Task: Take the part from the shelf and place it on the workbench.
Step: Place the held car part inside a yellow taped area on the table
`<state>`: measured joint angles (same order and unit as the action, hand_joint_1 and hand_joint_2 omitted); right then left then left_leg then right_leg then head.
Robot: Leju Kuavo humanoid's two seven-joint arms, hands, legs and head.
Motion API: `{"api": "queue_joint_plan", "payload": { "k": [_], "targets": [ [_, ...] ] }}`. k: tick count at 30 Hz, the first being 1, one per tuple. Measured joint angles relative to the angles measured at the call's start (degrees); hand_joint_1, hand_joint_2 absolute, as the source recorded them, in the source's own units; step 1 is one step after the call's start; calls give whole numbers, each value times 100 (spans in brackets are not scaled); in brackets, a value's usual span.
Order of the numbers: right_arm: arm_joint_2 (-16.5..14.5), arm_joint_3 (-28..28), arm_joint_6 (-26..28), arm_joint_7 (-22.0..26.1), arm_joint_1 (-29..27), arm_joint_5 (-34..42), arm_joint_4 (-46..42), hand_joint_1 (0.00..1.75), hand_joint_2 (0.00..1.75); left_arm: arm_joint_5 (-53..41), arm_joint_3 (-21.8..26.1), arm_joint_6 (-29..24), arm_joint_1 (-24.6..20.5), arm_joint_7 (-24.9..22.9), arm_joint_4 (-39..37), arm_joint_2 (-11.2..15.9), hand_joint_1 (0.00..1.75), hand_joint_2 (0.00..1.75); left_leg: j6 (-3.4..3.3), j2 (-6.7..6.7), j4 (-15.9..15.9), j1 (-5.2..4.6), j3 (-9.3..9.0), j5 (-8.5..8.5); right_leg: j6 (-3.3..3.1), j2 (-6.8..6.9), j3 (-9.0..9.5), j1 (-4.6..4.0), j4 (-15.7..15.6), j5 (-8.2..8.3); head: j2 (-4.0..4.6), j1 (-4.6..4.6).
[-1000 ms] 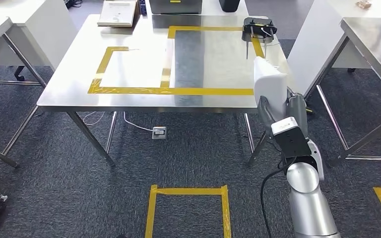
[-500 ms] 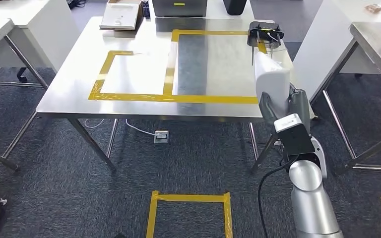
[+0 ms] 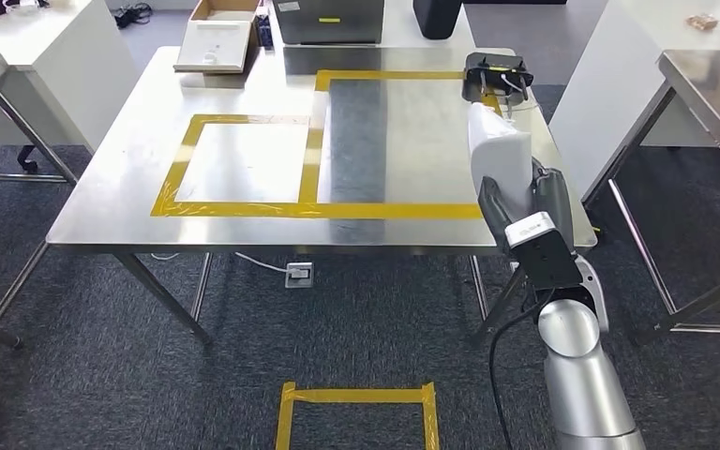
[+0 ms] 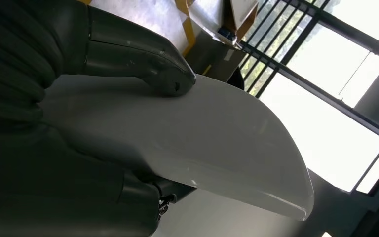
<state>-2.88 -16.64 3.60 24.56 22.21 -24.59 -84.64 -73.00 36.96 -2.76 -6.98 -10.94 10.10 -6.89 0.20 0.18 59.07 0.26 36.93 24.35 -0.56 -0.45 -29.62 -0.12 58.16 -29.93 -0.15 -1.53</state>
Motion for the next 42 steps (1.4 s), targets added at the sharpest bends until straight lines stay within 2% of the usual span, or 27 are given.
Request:
{"api": "queue_joint_plan", "payload": {
  "k": [2, 3, 4, 6, 7, 8, 9, 11, 12, 13, 14, 16, 18, 19, 21, 23, 24, 26, 28, 29, 32, 34, 37, 38, 39, 40, 42],
  "targets": [
    [4, -7, -2, 9, 16, 9, 4, 175, 175, 1, 0, -5, 3, -7, 0, -4, 0, 175, -80, 11, -16, 15, -75, 8, 55, 10, -54, 5, 176, 0, 0, 8],
    [6, -10, -2, 13, 32, 15, 7, 175, 175, 2, 0, -5, 1, -8, 1, -4, 0, 175, -112, 15, -21, 23, -118, 31, 82, 16, -177, 12, 396, -19, 0, 15],
    [8, -17, -2, 15, 44, 20, 12, 175, 175, 1, 0, -7, -2, -3, 1, -2, 0, 175, -137, 18, -27, 28, -153, 63, 112, 22, -377, 21, 719, -74, 0, 21],
    [22, -35, -2, 18, 51, 31, 32, 175, 175, -1, 0, -8, -3, 4, 2, 4, 0, 175, -163, 25, -27, 25, -228, 151, 155, 23, -887, 29, 1433, -330, 0, 29],
    [30, -45, -2, 19, 43, 36, 42, 175, 175, -2, 0, -8, 2, 6, 1, 5, 0, 175, -165, 31, -26, 21, -279, 200, 159, 23, -1090, 31, 1644, -433, 0, 29],
    [40, -52, -4, 17, 36, 41, 49, 175, 175, -2, 0, -8, 8, 4, 0, 5, 0, 175, -163, 37, -25, 17, -341, 253, 150, 23, -1205, 28, 1676, -439, 0, 30],
    [46, -57, -7, 17, 33, 48, 53, 175, 175, -1, 0, -8, 14, 4, -1, 4, 0, 175, -158, 44, -25, 12, -413, 306, 128, 23, -1214, 22, 1502, -310, 0, 31],
    [59, -62, -14, 15, 41, 63, 54, 175, 175, -2, 1, -7, 16, 5, -3, 2, 0, 175, -138, 50, -28, 0, -556, 420, 45, 27, -1010, -11, 716, 258, 0, 33],
    [64, -66, -20, 13, 50, 72, 54, 175, 175, -7, 1, -5, 11, 7, -6, -1, 0, 175, -117, 54, -35, -7, -612, 471, 2, 34, -904, -37, 353, 477, 0, 33],
    [67, -70, -28, 7, 58, 78, 54, 175, 175, -16, 1, -3, 1, 8, -5, 0, 0, 175, -91, 56, -54, -10, -643, 513, -34, 39, -823, -63, 107, 619, 0, 34],
    [69, -76, -36, 1, 66, 83, 54, 175, 175, -29, 0, 3, -8, 8, -6, 1, 0, 175, -58, 56, -59, -13, -667, 526, -65, 41, -790, -83, -12, 667, 0, 34],
    [71, -85, -52, -24, 77, 90, 53, 175, 175, -50, 0, 13, -21, 6, -1, 9, 0, 175, 10, 52, -55, -16, -707, 522, -113, 32, -708, -78, -67, 647, 0, 35],
    [73, -89, -72, -56, 99, 102, 56, 175, 175, -57, 0, 17, -25, 6, -1, 13, 0, 175, 64, 40, 229, -20, -603, 513, -181, 30, -574, -44, -121, 626, 0, 27],
    [73, -93, -87, -75, 120, 108, 68, 175, 175, -60, 0, 18, -34, 9, 0, 14, 0, 175, 89, 33, 524, -16, -432, 563, -207, 31, -508, -30, -137, 597, 0, 20],
    [74, -111, -121, -108, 168, 115, 129, 175, 175, -63, 0, 21, -48, 11, -1, 14, 0, 175, 137, 22, 1211, -1, 21, 812, -234, 31, -426, -27, -136, 511, 0, 8],
    [74, -132, -157, -128, 208, 119, 254, 175, 175, -63, 0, 25, -42, 8, -1, 21, 0, 175, 162, 18, 1509, 8, 338, 993, -229, 20, -332, -25, -116, 410, 0, 9],
    [73, -138, -184, -140, 247, 123, 339, 175, 175, -64, 0, 29, -37, 9, -1, 26, 0, 175, 164, 17, 1384, 9, 365, 910, -220, 15, -275, -21, -97, 353, 0, 8],
    [69, -148, -253, -176, 408, 145, 561, 175, 175, -91, -1, 58, -37, 22, -2, 37, 0, 175, 151, 8, 671, 11, 199, 392, -190, 8, -173, -11, -52, 228, 0, 9],
    [56, -154, -313, -225, 691, 173, 891, 175, 175, -144, -10, 115, -61, 29, -3, 43, 0, 175, 98, -4, 85, -3, 38, 31, -138, -1, -113, -15, -13, 122, 0, 8],
    [46, -154, -333, -246, 868, 180, 1100, 175, 175, -170, -20, 145, -80, 22, -4, 43, 0, 175, 58, -5, -29, -12, 9, -32, -104, -6, -99, -18, -3, 95, 0, 8],
    [-17, -155, -309, -311, 1485, 101, 1888, 175, 175, -257, -59, 224, -152, -11, -2, 33, 0, 175, -61, 11, -66, -8, -73, -25, -1, -13, -96, -22, 89, 87, 0, 9],
    [-91, -158, -203, -404, 1993, -57, 2588, 175, 175, -344, -103, 278, -218, -37, -1, 29, 0, 175, -115, 19, -81, 16, -146, -3, 57, 6, -329, -8, 482, 40, 0, 27],
    [-225, -196, -17, -654, 2757, -350, 3799, 175, 175, -469, -204, 368, -346, -58, -1, 34, 0, 175, -150, 29, -82, 20, -208, 65, 138, 22, -1063, 33, 1475, -276, 0, 40],
    [-266, -216, 26, -760, 2935, -439, 4158, 175, 175, -490, -237, 400, -374, -55, -1, 30, 0, 175, -147, 40, -80, 21, -245, 96, 149, 22, -1229, 42, 1620, -333, 0, 41],
    [-303, -236, 57, -869, 3078, -513, 4448, 175, 175, -496, -262, 428, -392, -49, -2, 25, 0, 175, -141, 54, -78, 22, -291, 134, 149, 23, -1300, 49, 1577, -275, 0, 42],
    [-340, -258, 74, -985, 3204, -578, 4708, 175, 175, -484, -275, 458, -401, -29, -2, 18, 0, 175, -129, 68, -74, 23, -346, 178, 136, 23, -1268, 52, 1326, -70, 0, 43],
    [-403, -300, 83, -1190, 3438, -672, 5149, 175, 175, -424, -284, 500, -419, 42, -4, 5, 0, 175, -89, 81, -62, 17, -438, 267, 82, 23, -1065, 37, 540, 510, 0, 42]
  ]
}}
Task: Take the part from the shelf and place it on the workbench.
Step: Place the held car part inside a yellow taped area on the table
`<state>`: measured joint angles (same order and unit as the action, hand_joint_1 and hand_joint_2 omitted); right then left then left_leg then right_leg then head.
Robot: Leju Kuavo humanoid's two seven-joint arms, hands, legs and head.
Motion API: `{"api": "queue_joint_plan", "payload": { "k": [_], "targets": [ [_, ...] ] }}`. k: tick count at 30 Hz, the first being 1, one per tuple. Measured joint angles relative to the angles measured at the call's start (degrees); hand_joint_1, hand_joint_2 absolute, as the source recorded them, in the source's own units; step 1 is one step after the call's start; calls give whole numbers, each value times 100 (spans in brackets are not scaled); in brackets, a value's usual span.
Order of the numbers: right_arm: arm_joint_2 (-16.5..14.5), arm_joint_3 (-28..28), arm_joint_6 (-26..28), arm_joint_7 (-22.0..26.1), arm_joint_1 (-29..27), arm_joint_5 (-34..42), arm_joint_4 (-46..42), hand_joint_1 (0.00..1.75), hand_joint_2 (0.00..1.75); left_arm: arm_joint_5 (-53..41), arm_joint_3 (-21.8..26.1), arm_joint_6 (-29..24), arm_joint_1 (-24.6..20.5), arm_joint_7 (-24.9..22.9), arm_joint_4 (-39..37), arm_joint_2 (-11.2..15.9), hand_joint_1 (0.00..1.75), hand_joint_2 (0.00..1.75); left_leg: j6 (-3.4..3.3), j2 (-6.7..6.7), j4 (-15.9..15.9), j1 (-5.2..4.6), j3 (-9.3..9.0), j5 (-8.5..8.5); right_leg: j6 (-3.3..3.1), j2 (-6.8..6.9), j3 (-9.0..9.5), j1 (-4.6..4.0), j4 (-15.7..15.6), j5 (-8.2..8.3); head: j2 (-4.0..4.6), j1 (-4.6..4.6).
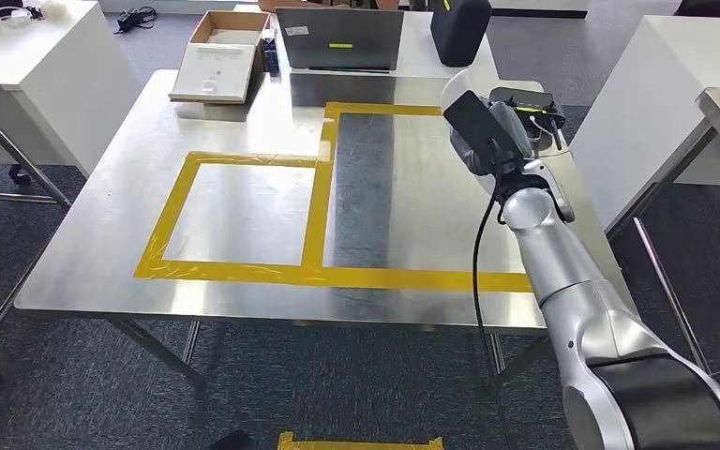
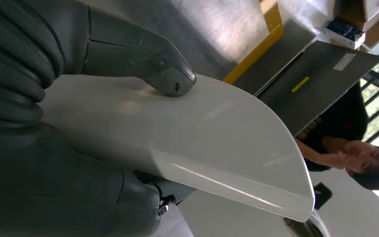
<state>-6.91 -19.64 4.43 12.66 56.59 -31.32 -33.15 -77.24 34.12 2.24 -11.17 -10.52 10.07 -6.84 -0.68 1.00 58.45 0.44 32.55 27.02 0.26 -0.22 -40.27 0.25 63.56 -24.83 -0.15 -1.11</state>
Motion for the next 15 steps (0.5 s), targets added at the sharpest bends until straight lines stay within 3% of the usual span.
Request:
{"api": "queue_joint_plan", "payload": {
  "k": [2, 4, 8, 13, 15],
  "targets": [
    [-71, -59, -29, -169, 230, -70, 424, 175, 175, 57, 0, 31, -37, 80, -1, -8, 0, 175, 64, 8, 6, -10, -24, 60, -61, -3, 140, -35, -488, 268, 0, -2],
    [-131, -111, -86, -274, 346, -120, 719, 175, 175, 86, 0, 52, -63, 132, -2, -11, 0, 175, 101, 8, 2, -21, -33, 84, -81, -11, 199, -46, -578, 266, 0, -6],
    [-241, -229, -261, -329, 353, -285, 1067, 0, 0, 97, 0, 150, -66, 209, -5, -10, 0, 175, 30, -30, -82, -16, -139, 132, -105, -49, 245, -57, -599, 258, 0, -16],
    [-346, -407, -428, -280, 236, -391, 1317, 0, 0, 136, 0, 116, -64, 237, -3, -2, 0, 175, 96, -54, -155, -11, -197, 141, -161, -68, 262, -67, -597, 222, 0, -20],
    [-368, -442, -446, -257, 190, -393, 1375, 0, 0, 152, 0, 105, -60, 257, -3, -1, 0, 87, 129, -54, -166, -8, -203, 138, -166, -67, 265, -69, -595, 219, 0, -20]
  ]
}}
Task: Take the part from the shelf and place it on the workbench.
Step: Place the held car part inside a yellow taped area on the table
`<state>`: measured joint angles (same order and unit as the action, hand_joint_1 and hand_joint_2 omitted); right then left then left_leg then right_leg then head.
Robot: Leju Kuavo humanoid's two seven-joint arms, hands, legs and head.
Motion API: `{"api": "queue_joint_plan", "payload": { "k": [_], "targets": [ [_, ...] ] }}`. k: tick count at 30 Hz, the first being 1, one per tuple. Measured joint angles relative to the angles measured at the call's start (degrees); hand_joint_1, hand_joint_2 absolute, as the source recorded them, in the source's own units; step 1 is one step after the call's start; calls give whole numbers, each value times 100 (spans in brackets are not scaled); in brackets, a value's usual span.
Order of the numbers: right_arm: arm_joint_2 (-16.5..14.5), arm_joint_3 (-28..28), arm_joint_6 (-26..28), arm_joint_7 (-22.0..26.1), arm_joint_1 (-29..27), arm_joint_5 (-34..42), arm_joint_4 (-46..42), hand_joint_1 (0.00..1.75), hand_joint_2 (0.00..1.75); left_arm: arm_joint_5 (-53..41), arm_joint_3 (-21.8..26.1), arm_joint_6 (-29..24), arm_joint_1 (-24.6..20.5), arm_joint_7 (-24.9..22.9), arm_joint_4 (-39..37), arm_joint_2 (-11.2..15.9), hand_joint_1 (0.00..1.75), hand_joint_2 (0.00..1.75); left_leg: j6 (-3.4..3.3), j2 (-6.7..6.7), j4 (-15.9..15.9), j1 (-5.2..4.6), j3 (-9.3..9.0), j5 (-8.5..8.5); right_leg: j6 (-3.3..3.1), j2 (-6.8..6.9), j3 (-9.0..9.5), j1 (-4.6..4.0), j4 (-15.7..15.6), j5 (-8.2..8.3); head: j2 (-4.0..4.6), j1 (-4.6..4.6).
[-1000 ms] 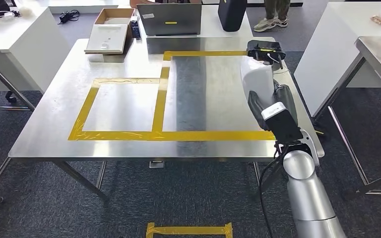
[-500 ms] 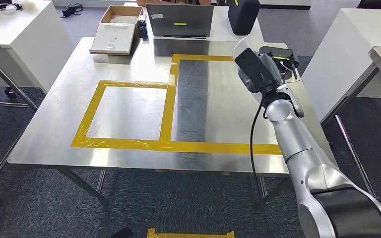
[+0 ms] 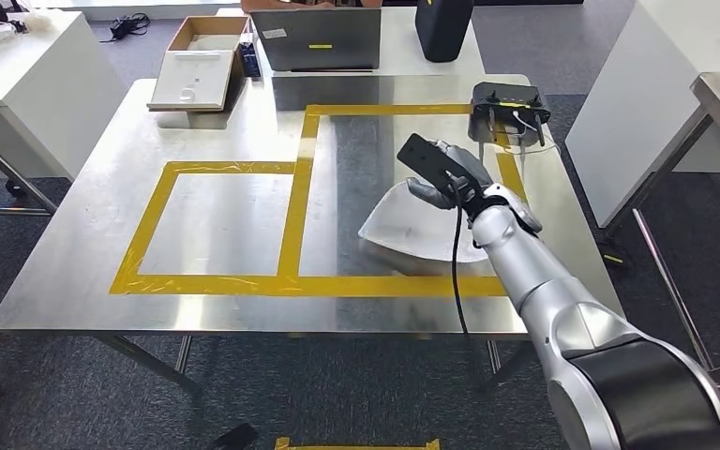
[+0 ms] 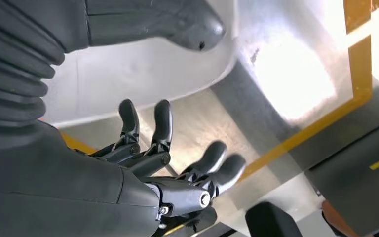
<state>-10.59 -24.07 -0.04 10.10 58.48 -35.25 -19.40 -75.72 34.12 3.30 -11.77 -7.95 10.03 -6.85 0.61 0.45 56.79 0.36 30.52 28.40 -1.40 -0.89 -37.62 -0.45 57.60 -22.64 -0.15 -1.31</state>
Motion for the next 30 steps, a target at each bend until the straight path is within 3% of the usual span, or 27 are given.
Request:
{"api": "queue_joint_plan", "payload": {
  "k": [2, 8, 14, 18, 20, 22, 24, 25, 26, 27, 30],
  "targets": [
    [-16, -25, -15, 43, -18, 1, 43, 0, 0, -1, 0, -20, 1, 25, -1, 1, 0, 0, 21, 0, -2, 3, -2, -3, -3, 0, 2, -2, 2, 0, 0, 0],
    [-25, -39, -33, 557, -40, 226, 61, 0, 0, 233, 61, -60, 27, 11, -2, 11, 0, 0, 35, -1, 9, 1, -4, -5, -5, 2, 18, 3, 1, 7, 0, 2],
    [-8, 104, 129, 1698, -28, 943, -475, 0, 0, 416, 214, -284, 124, 42, -2, 63, 0, 0, 6, -1, 70, -19, 13, 14, 25, 2, 27, 21, -2, 23, 0, 1],
    [125, 142, 67, 1643, -176, 1455, -1735, 0, 0, 419, 255, -403, 234, 48, -2, 94, 0, 0, -39, -1, 96, -35, 27, 14, 81, 1, 38, 35, -17, 45, 0, 1],
    [190, 142, 48, 1580, -232, 1513, -2186, 0, 0, 416, 258, -410, 261, 48, -3, 90, 0, 0, -84, -18, 42, 5, -3, -29, 125, 0, 19, 28, 17, 12, 0, 7],
    [243, 140, 53, 1576, -270, 1550, -2494, 0, 0, 415, 258, -411, 266, 48, -4, 86, 0, 0, -127, -48, -14, 56, -33, -68, 180, 7, -164, 33, 418, -228, 0, 21],
    [293, 138, 66, 1585, -324, 1580, -2680, 0, 0, 413, 260, -413, 271, 46, -4, 90, 0, 0, -138, -67, -12, 66, -33, -78, 243, 24, -528, 74, 1221, -592, 0, 30],
    [318, 137, 88, 1619, -376, 1606, -2754, 0, 0, 414, 263, -416, 275, 40, -4, 90, 0, 0, -134, -72, -1, 73, -31, -79, 272, 34, -684, 99, 1557, -700, 0, 30],
    [348, 137, 133, 1683, -444, 1658, -2841, 0, 0, 425, 273, -428, 281, 31, -5, 90, 0, 0, -123, -72, 16, 86, -28, -76, 296, 44, -749, 121, 1697, -701, 0, 30],
    [381, 136, 201, 1765, -527, 1740, -2975, 0, 0, 451, 292, -451, 288, 20, -5, 87, 0, 0, -104, -70, 38, 103, -25, -67, 315, 54, -697, 142, 1605, -599, 0, 30],
    [507, 131, 470, 1849, -889, 2045, -3838, 0, 0, 542, 371, -589, 335, 7, -7, 79, 0, 0, -1, -54, 134, 141, -3, 14, 340, 82, -105, 176, 514, -151, 0, 32]
  ]
}}
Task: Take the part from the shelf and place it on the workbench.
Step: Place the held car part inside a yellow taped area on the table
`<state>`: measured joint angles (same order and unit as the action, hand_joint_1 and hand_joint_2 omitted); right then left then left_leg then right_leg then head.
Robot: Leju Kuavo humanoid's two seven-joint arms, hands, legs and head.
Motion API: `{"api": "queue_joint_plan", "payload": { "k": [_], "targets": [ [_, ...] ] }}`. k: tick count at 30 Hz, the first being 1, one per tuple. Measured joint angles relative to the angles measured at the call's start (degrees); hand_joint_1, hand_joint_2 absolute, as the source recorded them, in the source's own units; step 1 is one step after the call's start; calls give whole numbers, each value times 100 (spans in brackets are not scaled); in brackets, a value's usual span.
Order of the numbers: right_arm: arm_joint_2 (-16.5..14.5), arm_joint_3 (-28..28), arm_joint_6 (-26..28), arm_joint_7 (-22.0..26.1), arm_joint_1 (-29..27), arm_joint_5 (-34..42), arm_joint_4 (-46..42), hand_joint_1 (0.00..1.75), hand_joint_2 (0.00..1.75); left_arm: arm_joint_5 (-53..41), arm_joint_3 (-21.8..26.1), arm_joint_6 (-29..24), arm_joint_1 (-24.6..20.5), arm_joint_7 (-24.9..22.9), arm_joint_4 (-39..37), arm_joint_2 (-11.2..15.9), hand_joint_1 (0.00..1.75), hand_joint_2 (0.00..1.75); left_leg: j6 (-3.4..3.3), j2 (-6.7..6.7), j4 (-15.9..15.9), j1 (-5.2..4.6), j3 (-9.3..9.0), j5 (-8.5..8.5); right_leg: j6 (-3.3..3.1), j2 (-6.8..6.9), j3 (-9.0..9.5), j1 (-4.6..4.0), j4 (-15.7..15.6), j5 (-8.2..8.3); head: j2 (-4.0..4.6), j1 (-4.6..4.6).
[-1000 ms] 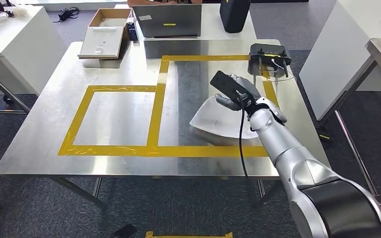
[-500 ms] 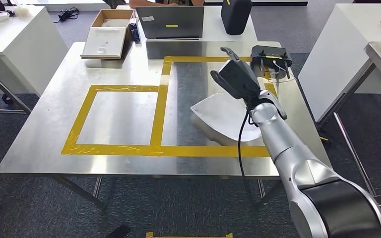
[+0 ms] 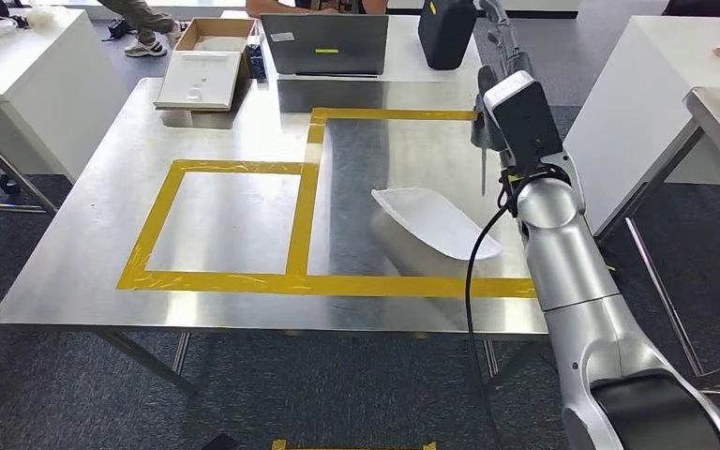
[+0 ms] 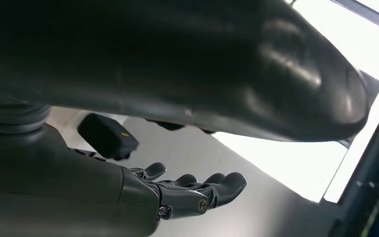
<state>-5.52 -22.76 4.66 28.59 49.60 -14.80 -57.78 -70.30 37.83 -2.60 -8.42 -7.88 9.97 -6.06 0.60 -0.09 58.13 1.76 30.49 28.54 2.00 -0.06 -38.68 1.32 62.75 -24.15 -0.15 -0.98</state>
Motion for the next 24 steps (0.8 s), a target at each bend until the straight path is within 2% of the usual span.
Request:
{"api": "queue_joint_plan", "payload": {
  "k": [1, 2, 3, 5, 6, 7, 9, 10, 11, 12, 13, 15, 16, 17, 18, 20, 21, 22, 24],
  "targets": [
    [52, -4, 93, -50, -176, 65, -420, 0, 0, 10, 21, -70, 24, 3, 0, -4, 0, 0, 40, 7, 29, -7, 7, 27, -26, -2, 135, -6, -234, 47, 0, -4],
    [116, -8, 185, -96, -375, 105, -857, 0, 0, 23, 41, -156, 57, 15, 0, -11, 0, 0, 75, 17, 46, -16, 12, 49, -67, -8, 196, -18, -326, 18, 0, -7],
    [183, -11, 286, -125, -588, 132, -1315, 0, 0, 60, 65, -258, 95, 42, 0, -24, 0, 0, 109, 28, 44, -24, 11, 59, -119, -20, 207, -35, -316, -3, 0, -12],
    [301, -7, 528, -113, -988, 116, -2129, 0, 0, 272, 163, -495, 190, 158, 1, -54, 0, 0, 172, 32, 56, -17, 17, 110, -207, -20, 204, -14, -354, -29, 0, -19],
    [338, -4, 675, -90, -1156, 60, -2469, 0, 0, 439, 245, -632, 228, 237, 1, -72, 0, 0, 192, 26, 140, -13, 52, 205, -248, -19, 198, -4, -372, -13, 0, -25],
    [364, -3, 830, -59, -1309, -13, -2760, 0, 0, 580, 342, -773, 256, 313, 0, -92, 0, 0, 203, 21, 340, -13, 130, 374, -288, -19, 188, 5, -389, 7, 0, -32],
    [403, -2, 1115, 73, -1611, -78, -3215, 0, 0, 679, 494, -1019, 282, 424, -2, -125, 0, 0, 203, 17, 1035, -21, 382, 827, -344, -15, 148, -14, -395, 40, 0, -43],
    [416, 0, 1228, 193, -1780, -17, -3385, 0, 0, 653, 534, -1092, 291, 459, -2, -133, 0, 0, 200, 18, 1376, -27, 495, 992, -358, -14, 121, -28, -393, 58, 0, -44],
    [426, 3, 1320, 342, -1957, 101, -3534, 0, 0, 631, 561, -1131, 297, 485, -2, -135, 0, 0, 191, 18, 1568, -32, 535, 1051, -366, -12, 91, -41, -388, 79, 0, -45],
    [435, 8, 1396, 504, -2136, 252, -3674, 0, 0, 631, 587, -1139, 299, 504, -1, -136, 0, 0, 177, 18, 1545, -38, 473, 993, -365, -13, 60, -50, -380, 103, 0, -45],
    [449, 17, 1457, 661, -2309, 399, -3808, 0, 0, 643, 617, -1135, 295, 518, 2, -137, 0, 0, 158, 18, 1297, -44, 306, 841, -357, -14, 26, -54, -369, 128, 0, -45],
    [482, 33, 1553, 907, -2644, 618, -4057, 0, 0, 719, 683, -1115, 265, 523, 7, -140, 0, 0, 125, 23, 511, -62, -171, 544, -314, -16, -35, -60, -346, 190, 0, -44],
    [499, 38, 1585, 985, -2811, 693, -4156, 0, 0, 802, 726, -1104, 247, 519, 8, -144, 0, 0, 113, 31, 226, -76, -323, 450, -281, -16, -49, -63, -344, 226, 0, -42],
    [511, 39, 1605, 1036, -2974, 769, -4235, 0, 0, 915, 790, -1093, 228, 507, 9, -147, 0, 0, 99, 40, 73, -92, -391, 420, -242, -16, -55, -62, -347, 268, 0, -40],
    [518, 39, 1615, 1066, -3131, 845, -4293, 0, 0, 1036, 872, -1086, 214, 489, 10, -150, 0, 0, 81, 47, 53, -112, -373, 406, -200, -17, -53, -60, -367, 315, 0, -38],
    [527, 43, 1619, 1091, -3420, 985, -4346, 0, 0, 1189, 1032, -1088, 208, 447, 12, -160, 0, 0, -5, 41, 27, -109, -290, 321, -121, -24, -62, -47, -405, 373, 0, -37],
    [533, 49, 1623, 1097, -3558, 1034, -4356, 0, 0, 1215, 1090, -1089, 213, 437, 13, -164, 0, 0, -57, 30, 15, -102, -242, 258, -87, -24, -95, -40, -363, 281, 0, -33],
    [538, 59, 1626, 1102, -3691, 1074, -4359, 0, 0, 1222, 1133, -1090, 222, 438, 14, -167, 0, 0, -104, 15, 3, -91, -185, 187, -55, -23, -159, -36, -214, 79, 0, -28],
    [545, 79, 1630, 1119, -3913, 1122, -4359, 0, 0, 1221, 1188, -1082, 239, 451, 16, -164, 0, 0, -157, -7, 10, -90, -38, 51, -4, -17, -357, -29, 429, -527, 0, -19]
  ]
}}
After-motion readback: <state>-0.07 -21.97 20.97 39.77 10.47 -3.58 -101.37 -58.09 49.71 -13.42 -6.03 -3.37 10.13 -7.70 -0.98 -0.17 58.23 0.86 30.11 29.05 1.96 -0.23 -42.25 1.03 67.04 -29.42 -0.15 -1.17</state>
